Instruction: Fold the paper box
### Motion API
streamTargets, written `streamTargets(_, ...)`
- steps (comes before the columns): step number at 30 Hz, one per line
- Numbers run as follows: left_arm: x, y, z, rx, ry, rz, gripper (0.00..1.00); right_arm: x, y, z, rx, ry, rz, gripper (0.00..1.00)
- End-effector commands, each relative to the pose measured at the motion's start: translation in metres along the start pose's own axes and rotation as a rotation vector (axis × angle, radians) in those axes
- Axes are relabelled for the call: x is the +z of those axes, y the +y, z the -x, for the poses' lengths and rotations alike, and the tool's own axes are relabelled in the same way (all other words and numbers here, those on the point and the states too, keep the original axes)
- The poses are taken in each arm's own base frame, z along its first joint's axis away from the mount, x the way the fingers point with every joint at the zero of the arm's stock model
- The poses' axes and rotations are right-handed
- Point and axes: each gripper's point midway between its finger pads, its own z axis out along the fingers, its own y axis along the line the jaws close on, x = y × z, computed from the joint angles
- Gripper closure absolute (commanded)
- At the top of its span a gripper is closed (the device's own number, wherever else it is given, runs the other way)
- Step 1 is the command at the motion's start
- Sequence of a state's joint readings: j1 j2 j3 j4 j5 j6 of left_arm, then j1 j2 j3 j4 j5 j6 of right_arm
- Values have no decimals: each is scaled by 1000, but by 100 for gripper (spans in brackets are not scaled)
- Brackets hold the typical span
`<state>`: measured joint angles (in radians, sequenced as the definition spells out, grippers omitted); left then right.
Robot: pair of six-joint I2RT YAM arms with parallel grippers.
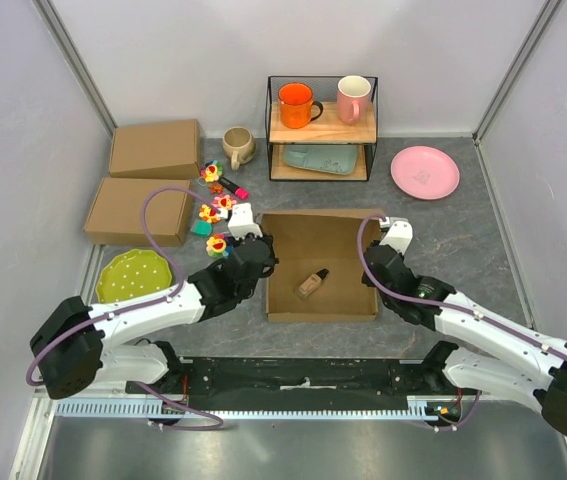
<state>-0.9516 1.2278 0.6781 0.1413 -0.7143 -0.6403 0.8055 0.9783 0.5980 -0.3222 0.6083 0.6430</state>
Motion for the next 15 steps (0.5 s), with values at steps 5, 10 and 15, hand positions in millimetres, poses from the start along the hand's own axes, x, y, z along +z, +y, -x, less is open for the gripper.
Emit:
streamTargets(5, -19, 5, -66, 11, 125, -135, 89, -6, 1, -22, -44, 38, 59, 75)
streamTargets(10, -25, 17, -76, 18, 108, -153, 88, -10, 0, -22, -35, 30, 73, 73)
streamTargets(15, -28, 21, -76, 31, 99, -154, 88, -17, 0, -14, -12, 3, 92, 65)
